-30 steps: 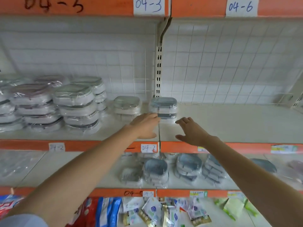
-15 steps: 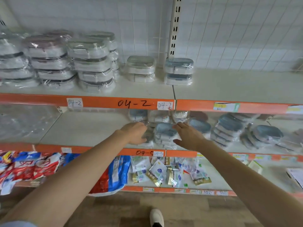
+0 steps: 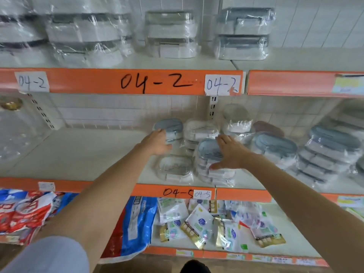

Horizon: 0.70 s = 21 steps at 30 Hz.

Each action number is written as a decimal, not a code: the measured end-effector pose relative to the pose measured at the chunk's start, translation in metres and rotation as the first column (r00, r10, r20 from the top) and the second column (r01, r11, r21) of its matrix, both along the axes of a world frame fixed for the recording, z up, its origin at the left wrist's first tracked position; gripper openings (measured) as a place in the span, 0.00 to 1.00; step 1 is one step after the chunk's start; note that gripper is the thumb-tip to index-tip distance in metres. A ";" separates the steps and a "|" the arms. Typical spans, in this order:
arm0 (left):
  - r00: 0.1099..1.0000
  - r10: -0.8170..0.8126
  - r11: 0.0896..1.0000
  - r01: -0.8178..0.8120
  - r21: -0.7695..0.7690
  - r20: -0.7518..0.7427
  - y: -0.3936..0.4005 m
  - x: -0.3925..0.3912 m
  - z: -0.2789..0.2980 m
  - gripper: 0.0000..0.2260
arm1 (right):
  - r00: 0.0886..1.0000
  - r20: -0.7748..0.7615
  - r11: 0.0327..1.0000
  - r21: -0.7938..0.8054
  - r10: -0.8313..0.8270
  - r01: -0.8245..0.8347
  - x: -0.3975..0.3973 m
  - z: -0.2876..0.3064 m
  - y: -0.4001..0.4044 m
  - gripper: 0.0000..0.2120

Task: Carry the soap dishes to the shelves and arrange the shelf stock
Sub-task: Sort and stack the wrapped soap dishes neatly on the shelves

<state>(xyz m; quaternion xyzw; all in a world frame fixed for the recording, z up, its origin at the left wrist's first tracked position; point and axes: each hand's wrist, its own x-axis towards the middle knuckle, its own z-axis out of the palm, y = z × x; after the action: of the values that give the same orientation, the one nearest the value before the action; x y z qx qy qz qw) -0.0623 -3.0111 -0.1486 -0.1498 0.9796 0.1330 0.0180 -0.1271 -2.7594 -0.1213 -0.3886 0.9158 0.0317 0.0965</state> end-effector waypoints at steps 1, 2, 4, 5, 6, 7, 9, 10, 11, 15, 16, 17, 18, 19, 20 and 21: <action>1.000 0.013 1.000 -0.013 0.002 -0.021 -0.004 -0.013 -0.006 0.26 | 1.000 -0.006 1.000 0.017 -0.001 0.001 -0.004 -0.006 -0.003 0.53; 0.999 0.023 1.000 -0.023 0.005 -0.039 -0.008 -0.025 -0.012 0.28 | 1.000 -0.024 1.000 0.021 0.002 -0.001 -0.008 -0.012 -0.006 0.53; 0.996 0.034 0.999 -0.035 -0.006 -0.083 -0.016 -0.052 -0.022 0.32 | 0.997 -0.071 1.000 -0.001 0.015 -0.015 -0.015 -0.021 -0.009 0.52; 0.994 0.043 0.999 -0.046 -0.022 -0.096 -0.019 -0.064 -0.026 0.34 | 0.996 -0.088 0.999 -0.019 0.026 -0.028 -0.017 -0.024 -0.010 0.52; 0.993 0.056 0.997 -0.061 -0.045 -0.101 -0.023 -0.076 -0.032 0.36 | 0.994 -0.107 0.998 -0.037 0.040 -0.044 -0.020 -0.027 -0.010 0.51; 0.993 0.069 0.995 -0.076 -0.071 -0.095 -0.027 -0.087 -0.037 0.39 | 0.991 -0.124 0.997 -0.047 0.054 -0.060 -0.022 -0.030 -0.010 0.51; 0.995 0.092 0.987 -0.097 -0.125 -0.045 -0.033 -0.104 -0.046 0.47 | 0.985 -0.154 0.995 -0.045 0.079 -0.087 -0.024 -0.034 -0.009 0.50; 0.995 0.101 0.983 -0.101 -0.153 -0.009 -0.036 -0.111 -0.051 0.50 | 0.982 -0.166 0.995 -0.043 0.086 -0.095 -0.025 -0.035 -0.009 0.49; 0.993 0.111 0.980 -0.104 -0.170 0.030 -0.037 -0.117 -0.054 0.52 | 0.980 -0.175 0.994 -0.039 0.091 -0.099 -0.027 -0.037 -0.009 0.49; 0.991 0.104 0.962 -0.080 -0.261 0.078 -0.044 -0.128 -0.056 0.50 | 0.975 -0.194 0.994 -0.013 0.107 -0.111 -0.029 -0.040 -0.010 0.49; 0.992 0.099 0.955 -0.075 -0.287 0.072 -0.045 -0.128 -0.055 0.49 | 0.975 -0.192 0.994 -0.007 0.108 -0.112 -0.029 -0.040 -0.010 0.50; 0.993 0.102 0.946 -0.079 -0.313 0.056 -0.044 -0.125 -0.052 0.48 | 0.975 -0.193 0.994 -0.002 0.110 -0.112 -0.029 -0.040 -0.010 0.50; 0.994 0.100 0.938 -0.081 -0.337 0.037 -0.044 -0.122 -0.049 0.48 | 0.975 -0.192 0.994 0.001 0.111 -0.113 -0.029 -0.040 -0.010 0.50; 0.996 0.093 0.933 -0.082 -0.349 0.015 -0.043 -0.116 -0.046 0.48 | 0.976 -0.187 0.994 0.000 0.107 -0.109 -0.028 -0.040 -0.010 0.50; 0.996 0.083 0.933 -0.084 -0.349 -0.020 -0.041 -0.109 -0.042 0.47 | 0.978 -0.181 0.995 -0.001 0.101 -0.103 -0.027 -0.039 -0.010 0.50; 0.996 0.076 0.936 -0.089 -0.341 -0.053 -0.038 -0.100 -0.038 0.46 | 0.979 -0.180 0.995 0.000 0.094 -0.095 -0.026 -0.037 -0.010 0.50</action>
<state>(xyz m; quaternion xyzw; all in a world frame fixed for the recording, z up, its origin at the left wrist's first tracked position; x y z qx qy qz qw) -0.1625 -3.0495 -0.1870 -0.1890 0.9808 -0.0363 -0.0331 -0.1527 -2.7689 -0.1585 -0.4276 0.9014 0.0674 0.0103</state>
